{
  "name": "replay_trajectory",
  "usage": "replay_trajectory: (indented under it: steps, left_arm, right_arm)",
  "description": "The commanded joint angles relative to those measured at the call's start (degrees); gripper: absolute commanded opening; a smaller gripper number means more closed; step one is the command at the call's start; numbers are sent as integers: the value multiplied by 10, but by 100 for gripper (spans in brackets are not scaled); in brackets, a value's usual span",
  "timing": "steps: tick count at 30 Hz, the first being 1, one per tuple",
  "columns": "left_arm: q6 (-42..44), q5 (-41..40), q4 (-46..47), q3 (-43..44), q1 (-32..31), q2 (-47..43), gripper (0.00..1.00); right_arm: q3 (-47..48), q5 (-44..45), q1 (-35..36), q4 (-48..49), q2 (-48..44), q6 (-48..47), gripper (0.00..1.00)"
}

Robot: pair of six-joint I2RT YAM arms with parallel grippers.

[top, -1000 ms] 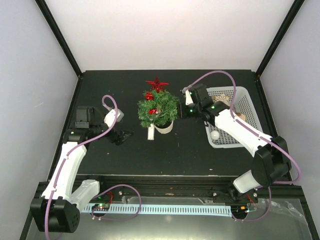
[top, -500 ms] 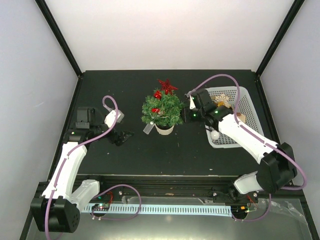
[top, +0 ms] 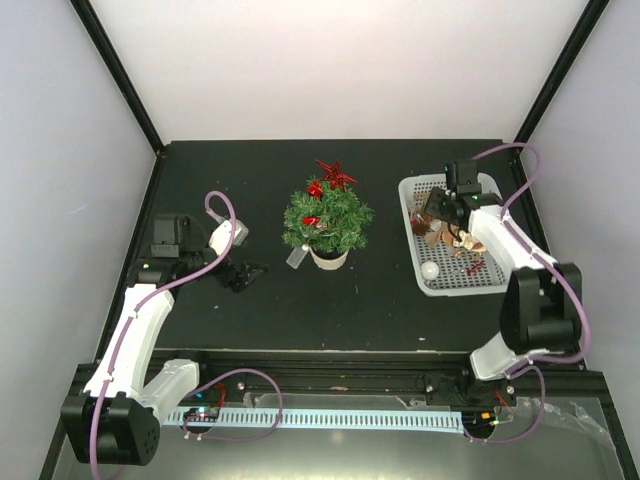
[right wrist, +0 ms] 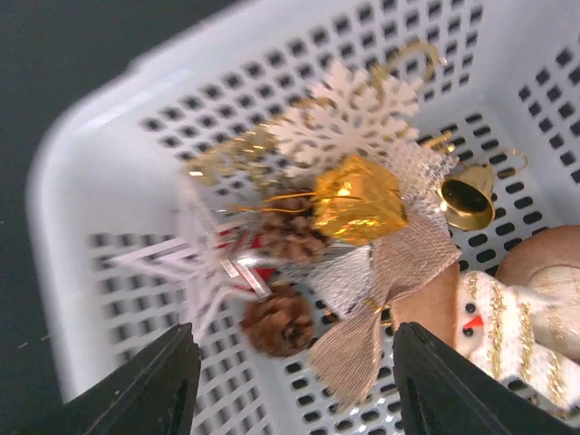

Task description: Decorate the small christmas tree

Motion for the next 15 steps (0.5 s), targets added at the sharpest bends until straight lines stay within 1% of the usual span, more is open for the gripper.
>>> replay_trajectory:
  steps: [1,4,9,10,12,15]
  left_arm:
    - [3,18,0,0,4,2,99]
    - [4,25,2,-1,4,7,99]
    - [12,31,-5,3,4,20,99]
    - [13,33,-6,4,4,21,99]
    - [16,36,-6,3,4,21,99]
    - [17,39,-7,3,4,22,99]
  right_arm:
    - [7,-71,-59,36,73,31,60]
    - [11,-117,-88,61,108,41,61]
    - [20,-124,-102,78,129,45,64]
    - [21,-125,-104,82,131,45,65]
    - [23,-135,-109,88,137,49,71]
    - [23,-147,-115,102,144,52,73]
